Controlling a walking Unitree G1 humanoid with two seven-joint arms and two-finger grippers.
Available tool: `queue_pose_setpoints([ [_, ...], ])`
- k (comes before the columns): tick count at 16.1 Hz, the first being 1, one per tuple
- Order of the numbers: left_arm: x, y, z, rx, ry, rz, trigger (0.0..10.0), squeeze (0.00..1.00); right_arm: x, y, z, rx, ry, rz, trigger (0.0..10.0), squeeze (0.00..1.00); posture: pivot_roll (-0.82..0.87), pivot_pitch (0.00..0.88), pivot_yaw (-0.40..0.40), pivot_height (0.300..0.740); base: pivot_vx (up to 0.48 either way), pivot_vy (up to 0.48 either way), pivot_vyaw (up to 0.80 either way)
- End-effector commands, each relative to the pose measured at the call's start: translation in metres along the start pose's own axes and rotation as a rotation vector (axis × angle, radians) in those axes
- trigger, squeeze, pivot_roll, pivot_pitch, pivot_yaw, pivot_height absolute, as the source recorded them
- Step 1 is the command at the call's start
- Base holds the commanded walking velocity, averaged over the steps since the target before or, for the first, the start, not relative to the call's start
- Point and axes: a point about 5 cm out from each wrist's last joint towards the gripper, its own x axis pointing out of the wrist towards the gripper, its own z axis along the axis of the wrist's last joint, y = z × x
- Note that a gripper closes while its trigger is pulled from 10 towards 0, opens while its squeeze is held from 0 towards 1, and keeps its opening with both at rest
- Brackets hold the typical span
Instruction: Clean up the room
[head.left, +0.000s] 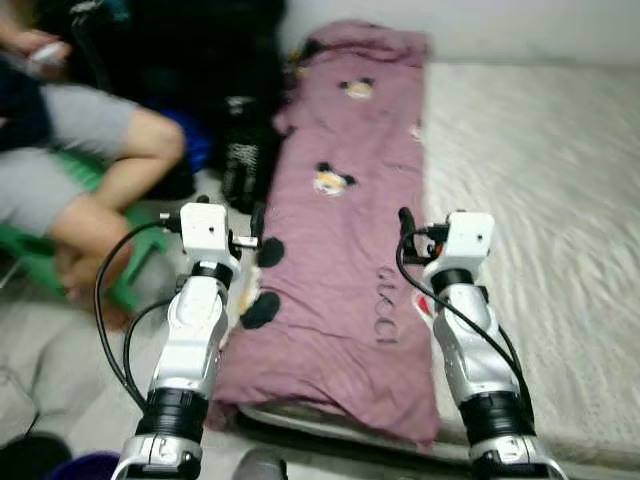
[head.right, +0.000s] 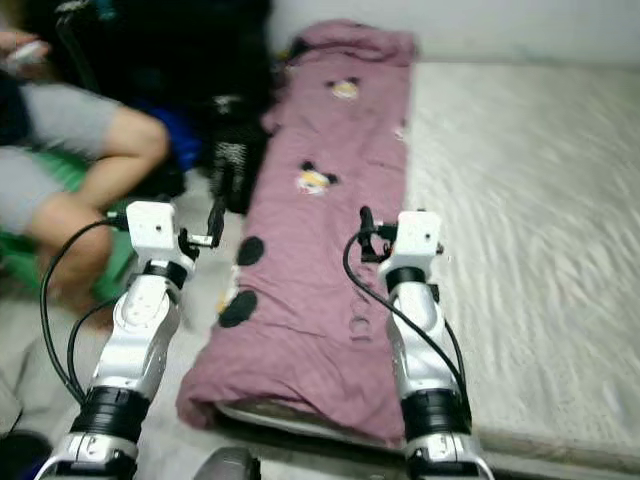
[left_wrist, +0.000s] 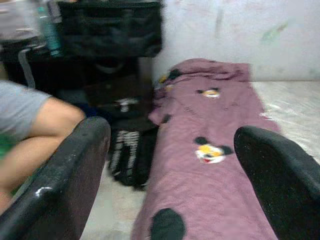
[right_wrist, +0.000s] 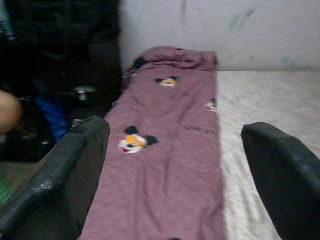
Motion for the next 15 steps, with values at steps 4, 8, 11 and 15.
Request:
queue_pose_setpoints([
  [4, -0.002, 0.001, -0.004, 0.020, 0.011, 0.002, 10.0, 0.00, -0.002, 0.002, -0.003, -0.010, 0.024, 0.005, 10.0, 0.00, 0.00, 0.000, 0.055, 0.740, 0.000, 0.000, 0.00],
  [8, 0.000, 0.004, -0.003, 0.065, 0.007, 0.025, 10.0, 0.00, -0.002, 0.000, -0.006, 0.002, 0.032, -0.021, 10.0, 0.00, 0.02, 0.000, 0.063, 0.740, 0.000, 0.000, 0.00],
  [11, -0.001, 0.010, -0.004, 0.066, 0.008, 0.033, 10.0, 0.00, -0.003, -0.003, -0.006, 0.008, 0.029, -0.044, 10.0, 0.00, 0.02, 0.000, 0.074, 0.740, 0.000, 0.000, 0.00],
  [15, 0.002, 0.007, -0.002, 0.048, 0.002, 0.000, 10.0, 0.00, -0.003, 0.000, -0.005, -0.037, 0.013, -0.011, 10.0, 0.00, 0.02, 0.000, 0.073, 0.740, 0.000, 0.000, 0.00],
])
